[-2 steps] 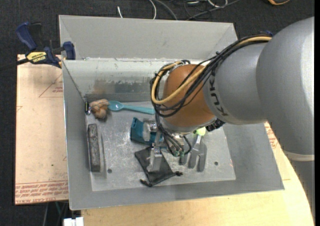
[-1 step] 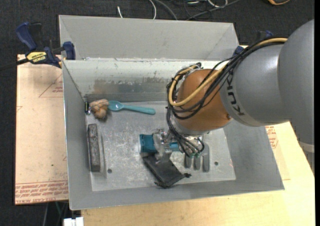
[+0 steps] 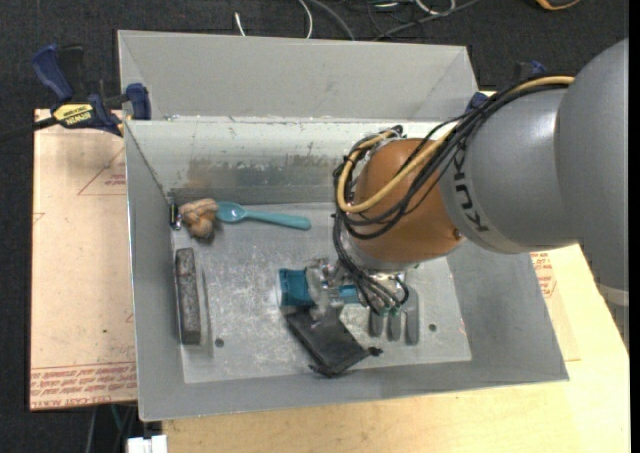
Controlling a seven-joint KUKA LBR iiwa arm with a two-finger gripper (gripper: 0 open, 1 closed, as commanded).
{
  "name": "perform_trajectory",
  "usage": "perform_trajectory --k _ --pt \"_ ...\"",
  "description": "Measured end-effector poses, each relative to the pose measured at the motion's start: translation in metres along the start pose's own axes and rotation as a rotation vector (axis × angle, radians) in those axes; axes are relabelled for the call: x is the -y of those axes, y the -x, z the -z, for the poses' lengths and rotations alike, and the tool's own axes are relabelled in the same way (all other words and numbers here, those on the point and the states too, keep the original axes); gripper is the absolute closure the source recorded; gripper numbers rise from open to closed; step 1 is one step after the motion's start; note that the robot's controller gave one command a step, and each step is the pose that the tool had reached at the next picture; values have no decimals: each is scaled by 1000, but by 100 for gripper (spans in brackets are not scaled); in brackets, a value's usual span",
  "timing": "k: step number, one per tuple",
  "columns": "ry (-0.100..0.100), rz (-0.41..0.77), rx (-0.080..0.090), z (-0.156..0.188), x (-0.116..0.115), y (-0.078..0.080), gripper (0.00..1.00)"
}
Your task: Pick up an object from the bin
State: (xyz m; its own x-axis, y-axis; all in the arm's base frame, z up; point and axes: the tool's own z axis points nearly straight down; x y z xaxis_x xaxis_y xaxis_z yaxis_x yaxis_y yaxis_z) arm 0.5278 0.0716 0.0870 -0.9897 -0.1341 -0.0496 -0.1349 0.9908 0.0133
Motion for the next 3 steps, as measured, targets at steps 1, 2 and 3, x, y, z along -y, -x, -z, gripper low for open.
perform_trajectory --k 1,2,3 --pt "0 22 10 1 -1 -3 100" --pt "2 -17 25 -1 -3 -4 100" --pt "-4 18 32 4 -15 -14 100"
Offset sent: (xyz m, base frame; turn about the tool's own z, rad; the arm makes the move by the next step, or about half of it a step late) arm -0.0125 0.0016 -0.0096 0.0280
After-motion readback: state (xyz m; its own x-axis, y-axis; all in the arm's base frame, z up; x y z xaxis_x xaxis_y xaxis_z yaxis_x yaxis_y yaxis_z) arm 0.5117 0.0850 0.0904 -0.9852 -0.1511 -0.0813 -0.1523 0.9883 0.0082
